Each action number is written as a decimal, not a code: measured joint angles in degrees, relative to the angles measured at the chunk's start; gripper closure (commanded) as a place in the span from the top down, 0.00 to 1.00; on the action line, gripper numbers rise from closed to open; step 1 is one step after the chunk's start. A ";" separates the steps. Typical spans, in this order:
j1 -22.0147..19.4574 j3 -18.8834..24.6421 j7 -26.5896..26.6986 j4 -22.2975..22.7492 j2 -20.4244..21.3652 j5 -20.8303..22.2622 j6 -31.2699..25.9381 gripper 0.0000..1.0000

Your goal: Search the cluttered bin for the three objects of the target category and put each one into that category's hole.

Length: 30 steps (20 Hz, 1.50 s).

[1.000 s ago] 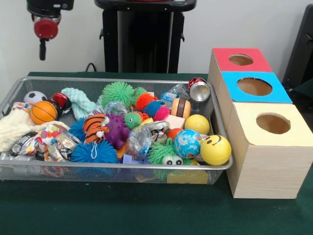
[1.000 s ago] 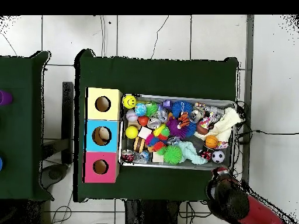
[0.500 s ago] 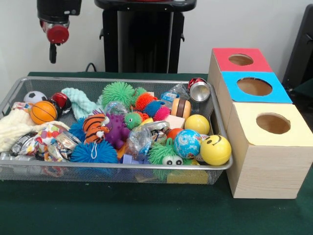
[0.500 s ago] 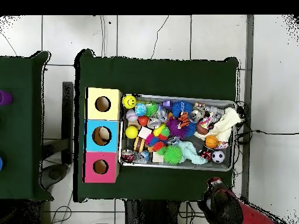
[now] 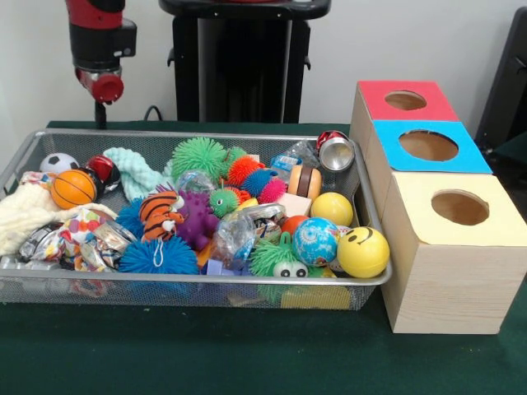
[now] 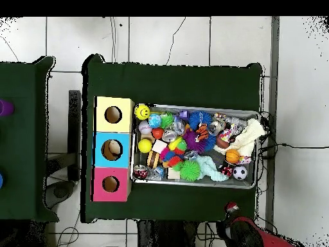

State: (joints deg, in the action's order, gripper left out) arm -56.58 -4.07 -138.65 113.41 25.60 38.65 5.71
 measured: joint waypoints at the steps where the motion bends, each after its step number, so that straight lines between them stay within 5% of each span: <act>1: -0.23 0.07 0.00 -0.17 -0.58 0.54 0.05 0.00; 12: -2.34 1.38 0.00 -1.48 -3.11 8.08 2.26 0.00; 24: -4.93 3.79 0.00 -1.42 -2.63 11.10 1.68 0.00; 30: -4.91 5.59 0.00 -1.89 -1.73 11.07 -3.21 0.00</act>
State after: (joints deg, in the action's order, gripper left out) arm -61.49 1.52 -138.65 111.52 23.87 49.72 2.50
